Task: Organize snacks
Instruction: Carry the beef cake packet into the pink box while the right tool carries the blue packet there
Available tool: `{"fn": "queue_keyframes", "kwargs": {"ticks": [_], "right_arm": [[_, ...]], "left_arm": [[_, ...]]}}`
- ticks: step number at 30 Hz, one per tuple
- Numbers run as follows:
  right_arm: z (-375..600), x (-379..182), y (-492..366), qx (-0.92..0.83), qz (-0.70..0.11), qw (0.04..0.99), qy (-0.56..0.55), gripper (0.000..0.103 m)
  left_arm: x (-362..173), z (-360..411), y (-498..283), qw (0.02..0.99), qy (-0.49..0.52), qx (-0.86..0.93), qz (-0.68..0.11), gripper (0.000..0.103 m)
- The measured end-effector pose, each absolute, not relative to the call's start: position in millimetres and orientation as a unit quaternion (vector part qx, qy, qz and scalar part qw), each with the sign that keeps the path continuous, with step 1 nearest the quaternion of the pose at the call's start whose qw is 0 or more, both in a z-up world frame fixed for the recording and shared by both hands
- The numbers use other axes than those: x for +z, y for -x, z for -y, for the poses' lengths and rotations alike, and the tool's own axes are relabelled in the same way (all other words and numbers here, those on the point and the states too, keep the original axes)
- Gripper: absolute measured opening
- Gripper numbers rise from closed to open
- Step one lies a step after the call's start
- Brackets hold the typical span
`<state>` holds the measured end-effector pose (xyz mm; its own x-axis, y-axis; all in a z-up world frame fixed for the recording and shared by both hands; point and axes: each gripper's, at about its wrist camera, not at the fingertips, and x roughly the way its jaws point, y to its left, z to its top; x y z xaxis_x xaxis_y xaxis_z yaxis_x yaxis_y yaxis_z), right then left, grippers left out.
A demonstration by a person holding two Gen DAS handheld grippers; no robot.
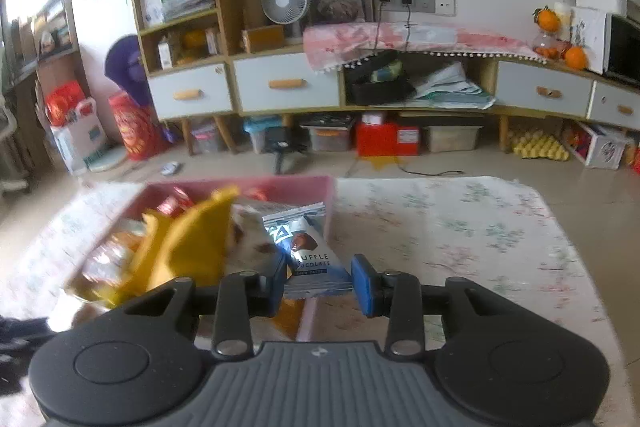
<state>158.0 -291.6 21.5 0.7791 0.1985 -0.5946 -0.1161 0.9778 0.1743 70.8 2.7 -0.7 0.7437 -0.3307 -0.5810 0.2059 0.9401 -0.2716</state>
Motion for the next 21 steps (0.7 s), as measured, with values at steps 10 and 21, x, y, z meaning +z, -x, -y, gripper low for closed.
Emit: {"fn": "queue_keyframes", "kwargs": {"ticks": [10,21], "right_arm": [[269.0,20.2,-166.4,0.095,-0.335,0.933,-0.096,0.021],[282.2,7.2,-176.7,0.082,-0.366,0.915,-0.148,0.022]], "left_arm": [[10.4,0.1,-96.1,0.936,0.101,-0.14,-0.306,0.038],[4.0,8.8,-137.9,0.942,0.091,-0.137,-0.293,0.038]]}}
